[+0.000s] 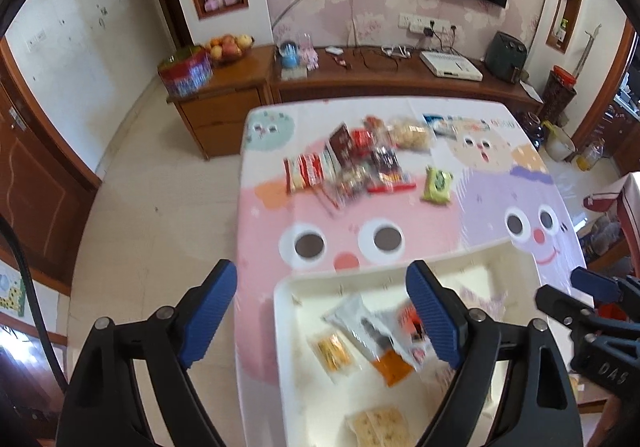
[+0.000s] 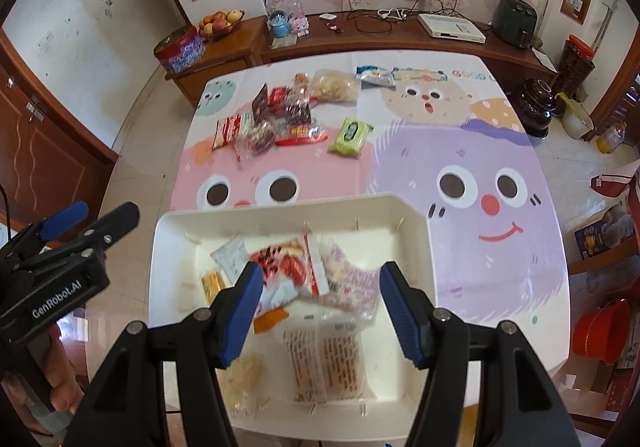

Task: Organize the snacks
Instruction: 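Move both grippers back toward the snack pile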

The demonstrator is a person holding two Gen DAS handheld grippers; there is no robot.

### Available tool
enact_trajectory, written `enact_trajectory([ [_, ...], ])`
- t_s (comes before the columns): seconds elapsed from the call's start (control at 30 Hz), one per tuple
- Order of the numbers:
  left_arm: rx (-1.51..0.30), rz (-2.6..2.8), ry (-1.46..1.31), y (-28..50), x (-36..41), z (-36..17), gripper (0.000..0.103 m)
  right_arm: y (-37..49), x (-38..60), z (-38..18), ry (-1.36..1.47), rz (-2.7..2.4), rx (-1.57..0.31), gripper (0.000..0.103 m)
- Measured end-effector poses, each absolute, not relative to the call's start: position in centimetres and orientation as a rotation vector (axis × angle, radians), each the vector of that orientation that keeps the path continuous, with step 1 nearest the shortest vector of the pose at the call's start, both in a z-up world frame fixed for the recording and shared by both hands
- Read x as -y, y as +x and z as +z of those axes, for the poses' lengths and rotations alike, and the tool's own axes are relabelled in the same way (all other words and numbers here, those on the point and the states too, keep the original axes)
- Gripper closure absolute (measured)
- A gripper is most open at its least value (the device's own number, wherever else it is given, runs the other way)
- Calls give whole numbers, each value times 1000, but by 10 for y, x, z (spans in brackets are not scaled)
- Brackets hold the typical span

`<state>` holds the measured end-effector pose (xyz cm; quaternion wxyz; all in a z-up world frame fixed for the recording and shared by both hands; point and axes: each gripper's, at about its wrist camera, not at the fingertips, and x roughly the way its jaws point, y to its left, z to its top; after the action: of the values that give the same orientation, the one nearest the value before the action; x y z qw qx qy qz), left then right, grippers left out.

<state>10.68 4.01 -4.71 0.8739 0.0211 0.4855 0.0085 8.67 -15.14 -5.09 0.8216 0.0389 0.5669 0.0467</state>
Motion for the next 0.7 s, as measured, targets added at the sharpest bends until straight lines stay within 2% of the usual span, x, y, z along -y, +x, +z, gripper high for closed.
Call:
enact_trajectory([
  [0.37, -983, 47, 9, 170, -63, -34, 14, 162, 190, -26, 105, 42, -1143, 42],
  [0.7, -1128, -56, 90, 263, -79, -72, 14, 256, 200, -60, 158, 44, -1238, 42],
])
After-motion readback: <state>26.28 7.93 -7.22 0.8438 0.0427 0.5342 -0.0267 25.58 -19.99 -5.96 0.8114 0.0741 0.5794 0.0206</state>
